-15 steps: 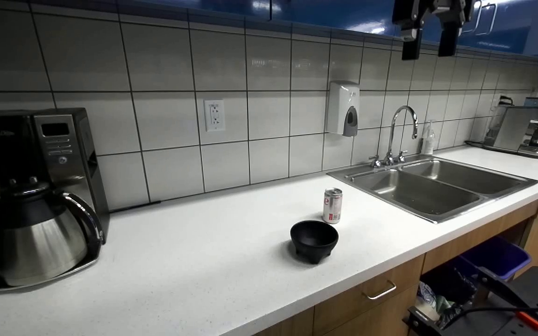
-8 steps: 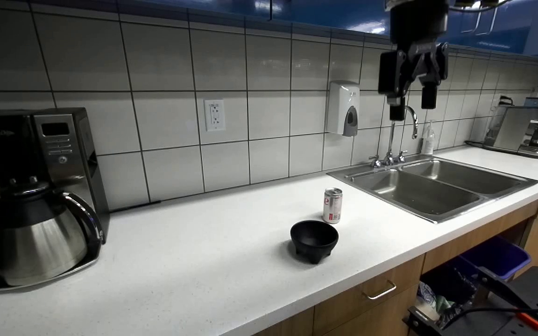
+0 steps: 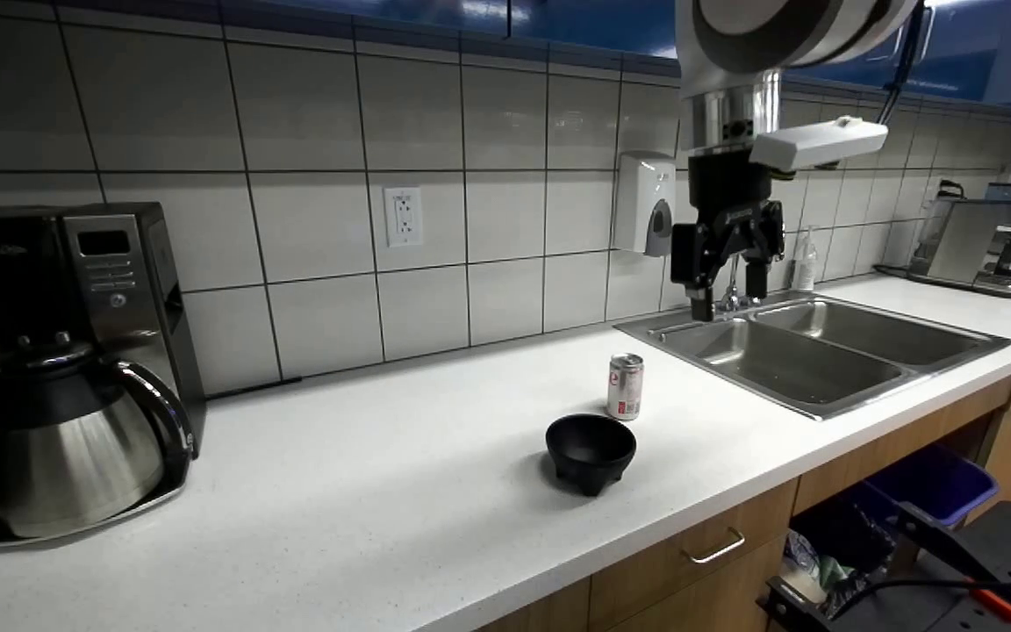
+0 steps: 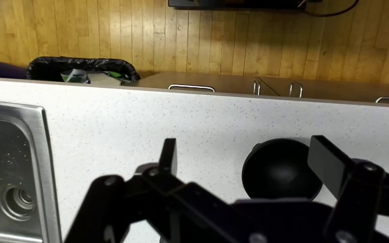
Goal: Put the can into the bowl
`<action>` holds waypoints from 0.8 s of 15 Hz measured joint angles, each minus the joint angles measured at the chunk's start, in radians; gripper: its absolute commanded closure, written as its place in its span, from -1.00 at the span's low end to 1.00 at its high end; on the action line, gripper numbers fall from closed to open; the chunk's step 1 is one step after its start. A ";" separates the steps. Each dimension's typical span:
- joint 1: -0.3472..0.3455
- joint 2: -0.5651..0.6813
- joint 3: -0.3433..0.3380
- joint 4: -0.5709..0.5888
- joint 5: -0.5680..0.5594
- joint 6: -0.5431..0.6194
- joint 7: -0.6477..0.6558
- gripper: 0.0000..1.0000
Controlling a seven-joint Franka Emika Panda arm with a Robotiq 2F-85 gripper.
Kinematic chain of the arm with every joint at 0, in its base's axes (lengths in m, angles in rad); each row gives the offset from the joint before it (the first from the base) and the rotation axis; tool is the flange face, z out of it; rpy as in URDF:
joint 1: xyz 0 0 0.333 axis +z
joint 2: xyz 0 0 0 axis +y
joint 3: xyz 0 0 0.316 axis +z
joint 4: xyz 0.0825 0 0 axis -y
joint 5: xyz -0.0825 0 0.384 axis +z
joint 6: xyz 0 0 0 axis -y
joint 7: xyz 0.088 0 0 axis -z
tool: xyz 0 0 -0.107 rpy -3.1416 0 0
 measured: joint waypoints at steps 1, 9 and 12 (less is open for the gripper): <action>-0.002 0.046 -0.007 0.013 0.000 0.031 0.000 -1.00; -0.008 0.409 -0.031 0.210 0.015 0.143 0.056 -1.00; -0.008 0.522 -0.039 0.303 0.018 0.143 0.125 -1.00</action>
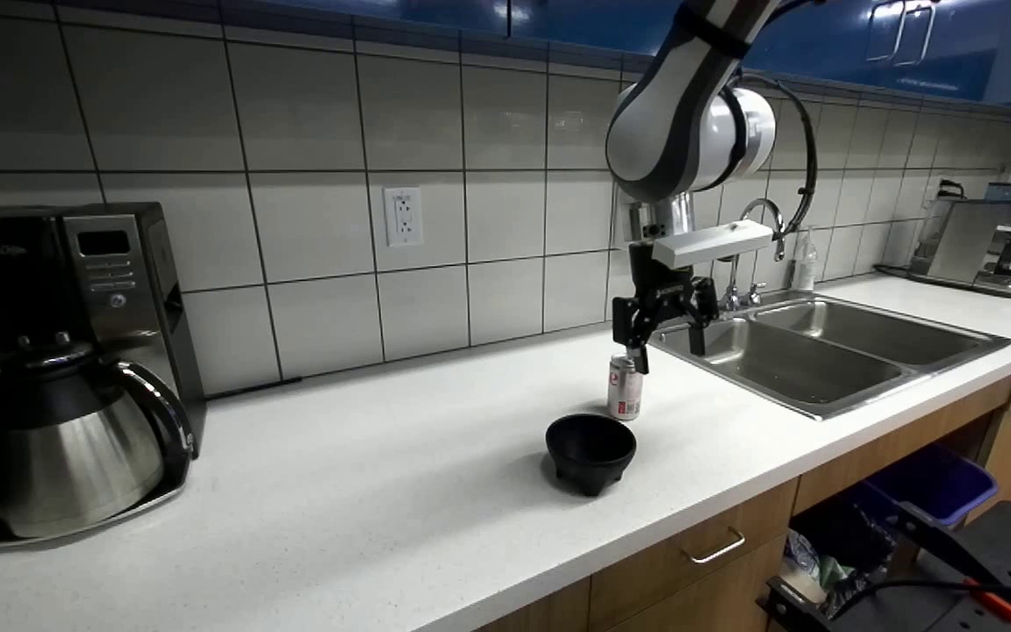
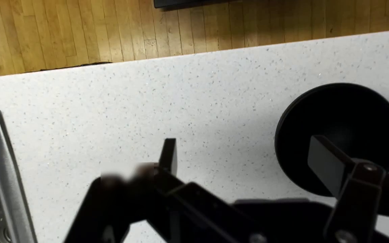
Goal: Put the can into the bowl
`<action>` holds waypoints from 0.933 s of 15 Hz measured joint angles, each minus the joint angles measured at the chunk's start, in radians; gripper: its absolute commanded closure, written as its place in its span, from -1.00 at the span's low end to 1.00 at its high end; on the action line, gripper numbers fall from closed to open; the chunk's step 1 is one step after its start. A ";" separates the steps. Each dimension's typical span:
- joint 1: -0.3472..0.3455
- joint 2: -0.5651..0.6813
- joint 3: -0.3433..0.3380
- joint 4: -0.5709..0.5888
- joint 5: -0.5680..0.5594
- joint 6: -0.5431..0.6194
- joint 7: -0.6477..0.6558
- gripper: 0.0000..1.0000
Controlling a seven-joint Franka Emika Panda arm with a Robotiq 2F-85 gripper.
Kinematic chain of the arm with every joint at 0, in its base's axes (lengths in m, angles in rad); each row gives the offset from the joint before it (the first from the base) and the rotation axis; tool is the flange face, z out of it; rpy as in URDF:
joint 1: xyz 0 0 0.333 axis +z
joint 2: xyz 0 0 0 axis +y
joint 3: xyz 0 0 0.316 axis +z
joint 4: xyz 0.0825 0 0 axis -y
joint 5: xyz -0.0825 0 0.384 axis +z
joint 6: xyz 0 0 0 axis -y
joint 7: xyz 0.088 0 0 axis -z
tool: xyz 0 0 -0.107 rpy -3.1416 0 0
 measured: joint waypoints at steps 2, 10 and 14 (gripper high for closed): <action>0.000 0.062 -0.013 0.055 0.000 0.000 0.039 -1.00; 0.004 0.234 -0.069 0.219 0.000 -0.001 0.151 -1.00; 0.006 0.299 -0.072 0.278 0.008 -0.003 0.187 -1.00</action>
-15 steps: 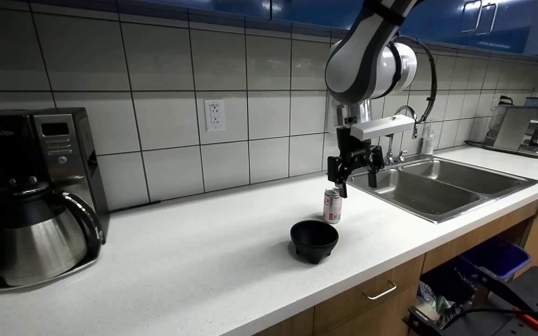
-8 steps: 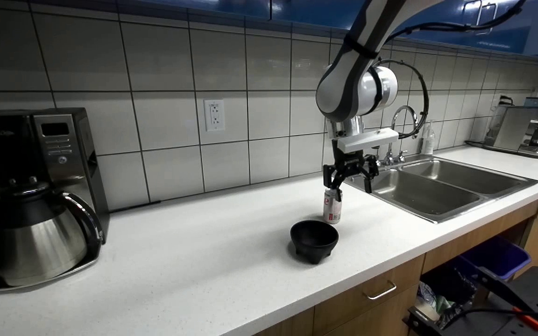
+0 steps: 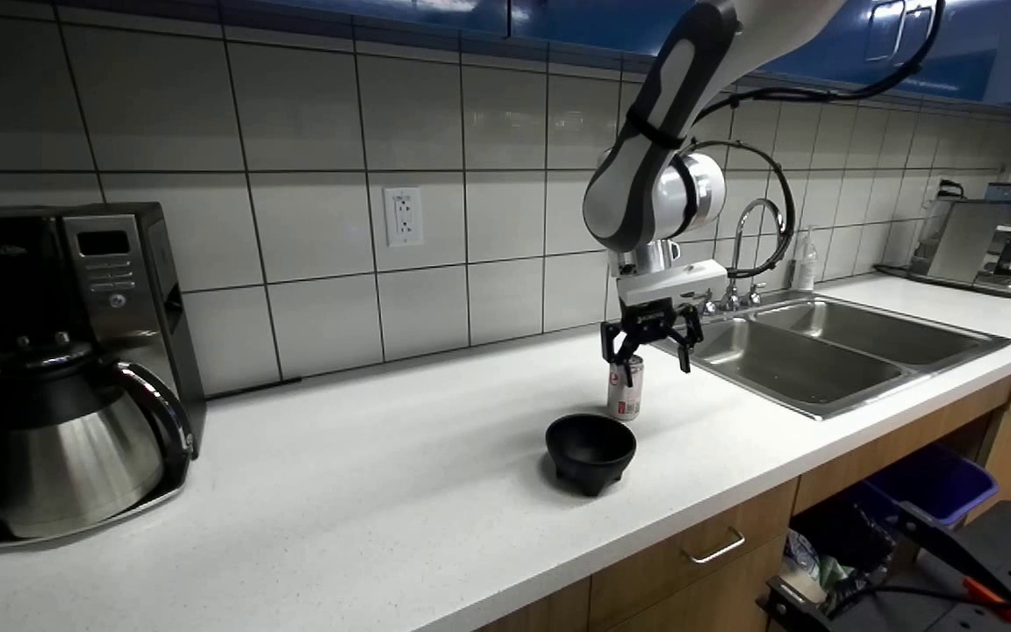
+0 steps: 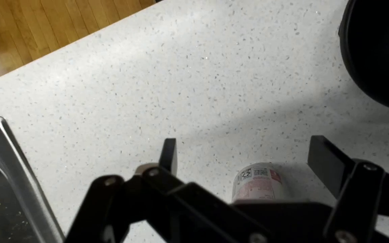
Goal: Put the can into the bowl
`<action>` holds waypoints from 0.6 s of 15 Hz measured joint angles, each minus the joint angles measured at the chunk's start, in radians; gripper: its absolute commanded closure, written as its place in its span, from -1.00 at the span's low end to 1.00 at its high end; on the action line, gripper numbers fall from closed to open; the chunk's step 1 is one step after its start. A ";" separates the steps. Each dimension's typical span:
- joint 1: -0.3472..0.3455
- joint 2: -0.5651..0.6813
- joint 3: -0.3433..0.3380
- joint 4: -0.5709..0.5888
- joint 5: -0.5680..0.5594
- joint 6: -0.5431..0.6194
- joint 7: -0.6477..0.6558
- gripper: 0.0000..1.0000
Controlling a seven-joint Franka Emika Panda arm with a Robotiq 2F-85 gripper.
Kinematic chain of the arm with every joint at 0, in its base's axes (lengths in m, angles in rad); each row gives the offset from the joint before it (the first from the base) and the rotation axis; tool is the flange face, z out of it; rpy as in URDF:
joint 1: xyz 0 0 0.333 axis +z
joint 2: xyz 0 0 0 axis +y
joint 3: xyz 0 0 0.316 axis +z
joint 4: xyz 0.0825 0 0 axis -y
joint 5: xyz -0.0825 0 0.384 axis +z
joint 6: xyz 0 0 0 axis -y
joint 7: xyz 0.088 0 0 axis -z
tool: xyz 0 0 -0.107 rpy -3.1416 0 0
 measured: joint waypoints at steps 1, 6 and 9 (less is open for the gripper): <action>0.000 0.016 0.000 0.015 0.007 -0.001 0.002 -1.00; 0.002 0.088 -0.002 0.097 0.025 -0.002 0.008 -1.00; 0.009 0.122 -0.003 0.145 0.025 -0.002 0.009 -1.00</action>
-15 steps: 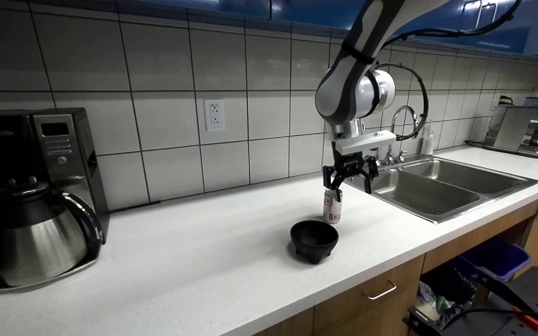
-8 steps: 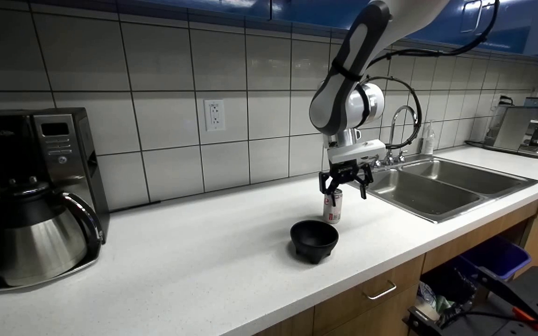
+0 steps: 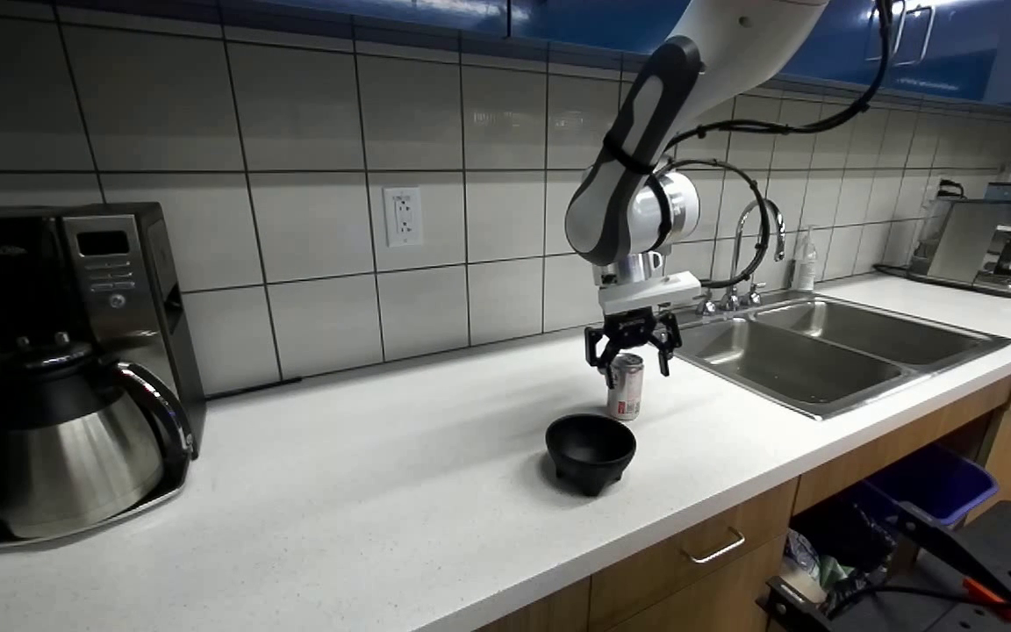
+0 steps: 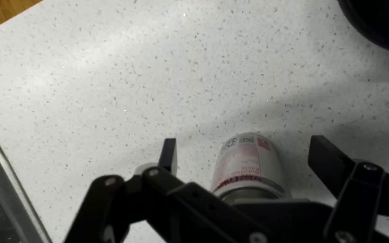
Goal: Put the can into the bowl
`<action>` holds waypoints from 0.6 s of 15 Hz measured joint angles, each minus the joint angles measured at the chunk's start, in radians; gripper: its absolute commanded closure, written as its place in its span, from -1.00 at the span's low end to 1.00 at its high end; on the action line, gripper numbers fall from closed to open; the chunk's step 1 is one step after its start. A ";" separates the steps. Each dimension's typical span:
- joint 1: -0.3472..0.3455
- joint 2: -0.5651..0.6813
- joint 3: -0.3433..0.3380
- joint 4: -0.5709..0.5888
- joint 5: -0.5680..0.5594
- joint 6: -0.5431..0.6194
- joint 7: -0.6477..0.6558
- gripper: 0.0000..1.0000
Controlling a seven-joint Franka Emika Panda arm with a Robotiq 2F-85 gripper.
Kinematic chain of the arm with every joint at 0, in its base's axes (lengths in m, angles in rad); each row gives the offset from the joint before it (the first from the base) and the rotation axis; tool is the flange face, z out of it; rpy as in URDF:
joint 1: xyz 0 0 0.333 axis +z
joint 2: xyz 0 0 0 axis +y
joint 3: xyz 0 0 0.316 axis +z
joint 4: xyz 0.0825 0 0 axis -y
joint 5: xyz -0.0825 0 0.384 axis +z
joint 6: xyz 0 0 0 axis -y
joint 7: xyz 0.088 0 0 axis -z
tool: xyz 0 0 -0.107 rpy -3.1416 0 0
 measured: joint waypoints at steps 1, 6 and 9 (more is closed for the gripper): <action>0.003 0.008 0.000 0.013 0.000 0.000 0.000 -1.00; 0.014 0.046 -0.005 0.073 0.010 -0.003 0.007 -1.00; 0.016 0.066 -0.010 0.104 0.017 -0.010 0.016 -1.00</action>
